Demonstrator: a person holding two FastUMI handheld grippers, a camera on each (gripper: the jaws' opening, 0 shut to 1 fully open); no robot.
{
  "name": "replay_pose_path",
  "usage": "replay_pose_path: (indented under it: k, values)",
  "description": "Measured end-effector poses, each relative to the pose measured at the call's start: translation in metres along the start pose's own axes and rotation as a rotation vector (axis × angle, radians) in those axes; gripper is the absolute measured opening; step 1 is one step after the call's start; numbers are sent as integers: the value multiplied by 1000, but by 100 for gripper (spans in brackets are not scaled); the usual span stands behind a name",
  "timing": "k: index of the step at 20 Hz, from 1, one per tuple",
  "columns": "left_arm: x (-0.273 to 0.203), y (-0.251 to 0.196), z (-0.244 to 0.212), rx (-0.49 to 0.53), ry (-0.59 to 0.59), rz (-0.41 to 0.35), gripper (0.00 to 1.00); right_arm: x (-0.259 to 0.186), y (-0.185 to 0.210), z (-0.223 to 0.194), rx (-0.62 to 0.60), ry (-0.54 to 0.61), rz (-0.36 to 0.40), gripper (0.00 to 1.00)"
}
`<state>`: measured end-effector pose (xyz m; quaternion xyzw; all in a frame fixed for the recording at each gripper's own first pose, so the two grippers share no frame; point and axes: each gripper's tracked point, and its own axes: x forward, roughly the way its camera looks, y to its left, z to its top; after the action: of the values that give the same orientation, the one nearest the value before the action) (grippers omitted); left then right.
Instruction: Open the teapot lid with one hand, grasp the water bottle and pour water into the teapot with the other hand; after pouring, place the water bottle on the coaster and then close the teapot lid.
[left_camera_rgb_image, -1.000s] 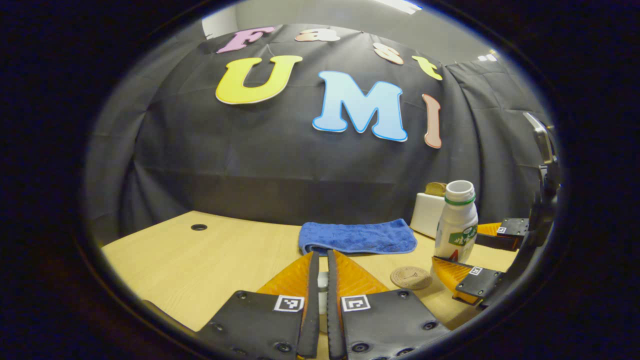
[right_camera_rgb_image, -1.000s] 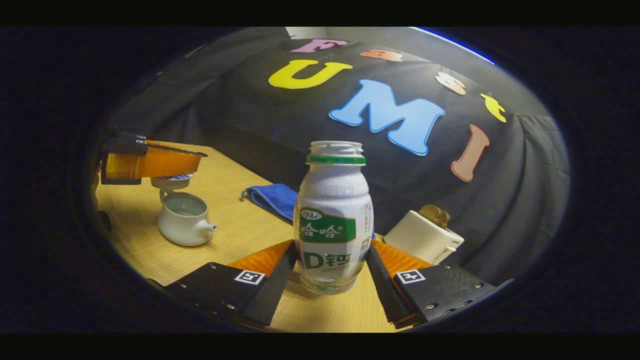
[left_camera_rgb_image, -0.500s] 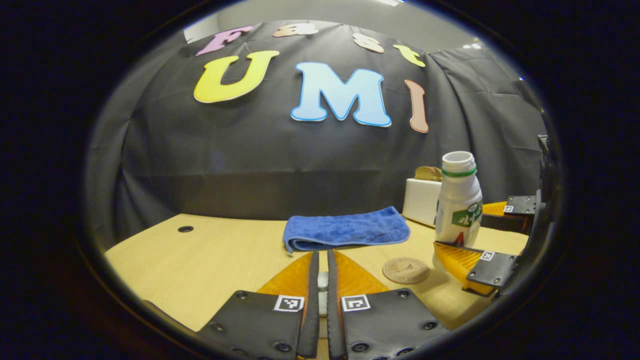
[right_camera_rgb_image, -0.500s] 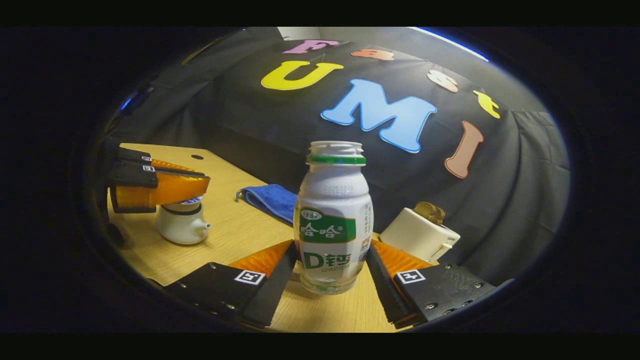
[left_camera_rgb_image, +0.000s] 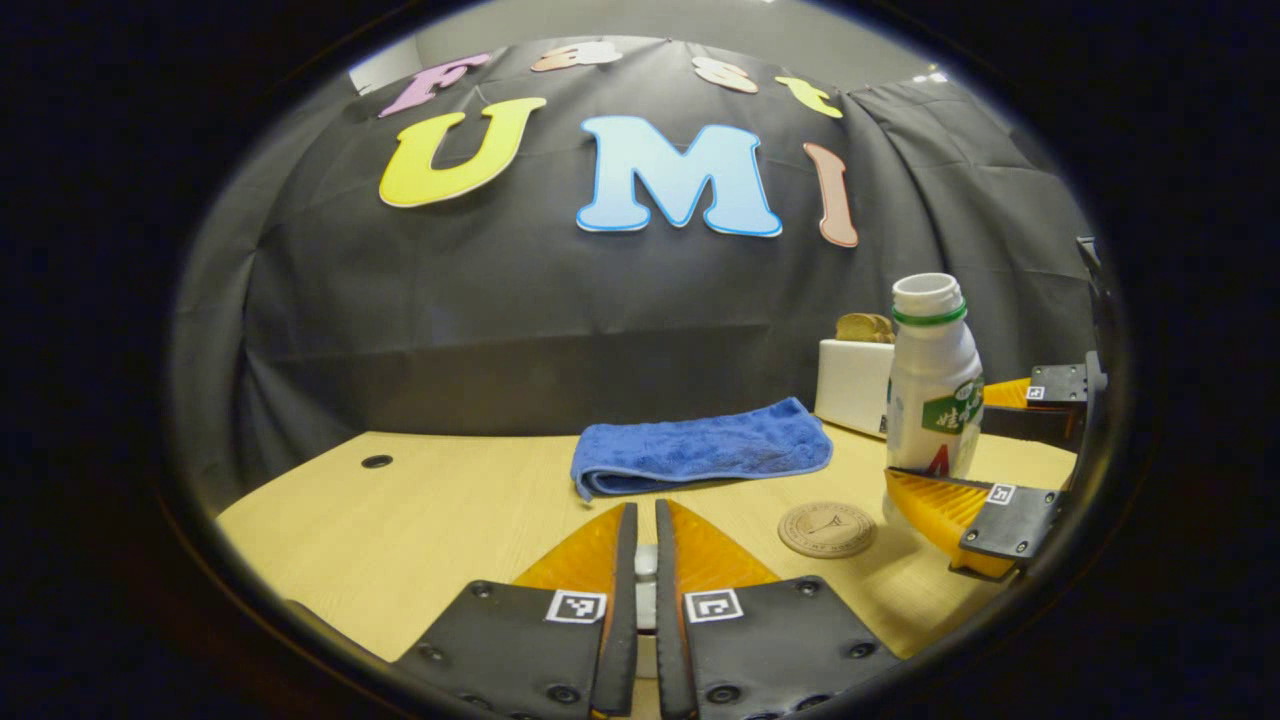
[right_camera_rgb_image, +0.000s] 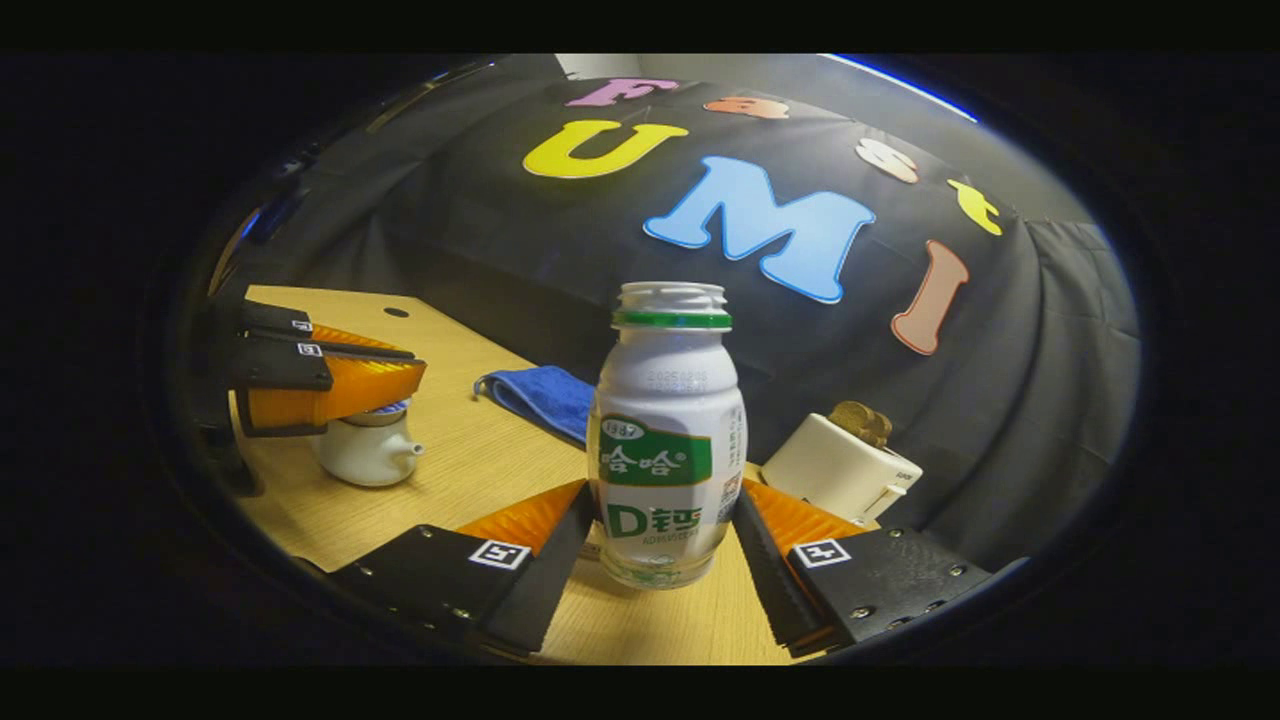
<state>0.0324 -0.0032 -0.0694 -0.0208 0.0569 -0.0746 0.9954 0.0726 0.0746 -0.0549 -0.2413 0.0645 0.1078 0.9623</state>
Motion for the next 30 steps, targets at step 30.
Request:
replay_pose_path:
  k: [30]
  values:
    - [-25,53,12,-52,-47,140,28,32,0,6,365,-50,64,80]
